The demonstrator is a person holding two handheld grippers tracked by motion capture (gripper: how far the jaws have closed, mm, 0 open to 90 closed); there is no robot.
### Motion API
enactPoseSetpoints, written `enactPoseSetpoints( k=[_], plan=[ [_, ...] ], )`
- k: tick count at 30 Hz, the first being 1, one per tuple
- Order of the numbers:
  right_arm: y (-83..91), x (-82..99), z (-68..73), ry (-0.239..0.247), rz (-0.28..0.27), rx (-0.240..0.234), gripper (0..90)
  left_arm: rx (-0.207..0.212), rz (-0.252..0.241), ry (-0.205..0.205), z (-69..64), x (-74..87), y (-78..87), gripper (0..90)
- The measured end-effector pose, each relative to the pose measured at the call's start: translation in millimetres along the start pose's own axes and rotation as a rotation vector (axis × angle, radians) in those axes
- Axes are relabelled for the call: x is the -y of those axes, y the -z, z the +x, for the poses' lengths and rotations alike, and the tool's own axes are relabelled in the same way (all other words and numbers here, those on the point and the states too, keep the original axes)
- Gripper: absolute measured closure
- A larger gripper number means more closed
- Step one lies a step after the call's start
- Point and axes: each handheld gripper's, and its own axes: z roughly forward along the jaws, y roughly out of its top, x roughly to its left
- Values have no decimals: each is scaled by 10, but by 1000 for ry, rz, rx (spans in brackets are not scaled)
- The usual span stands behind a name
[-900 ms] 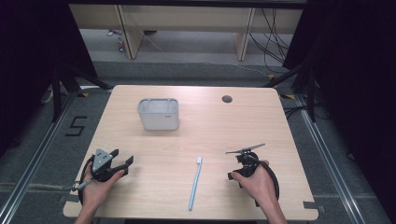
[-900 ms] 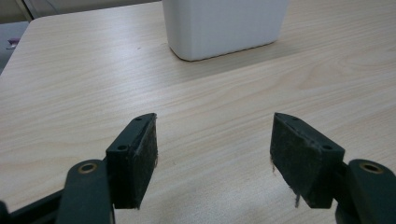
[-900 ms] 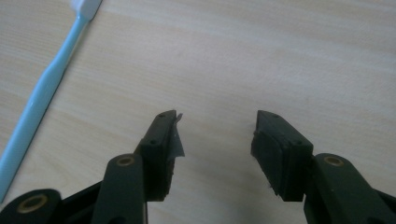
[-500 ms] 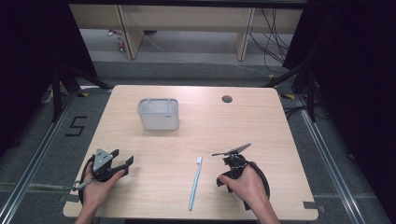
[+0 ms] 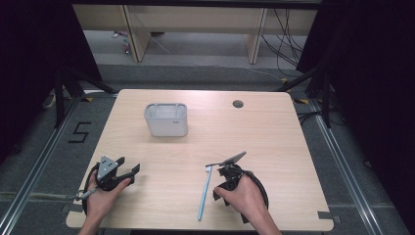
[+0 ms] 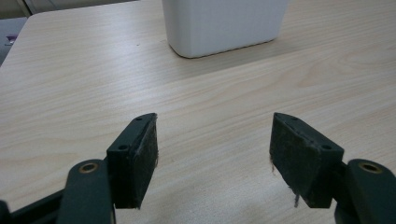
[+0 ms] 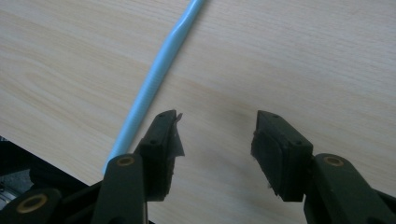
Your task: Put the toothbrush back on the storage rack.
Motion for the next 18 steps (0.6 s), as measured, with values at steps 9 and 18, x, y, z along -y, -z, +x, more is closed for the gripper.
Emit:
enactPoseSetpoints(
  k=[9, 18],
  plan=[
    [-87, -104, 159, -19, 26, 16, 536, 4, 3, 2, 2, 0, 1, 322],
    [-101, -165, 248, -48, 40, 72, 543, 5, 4, 2, -8, 0, -3, 323]
  ],
)
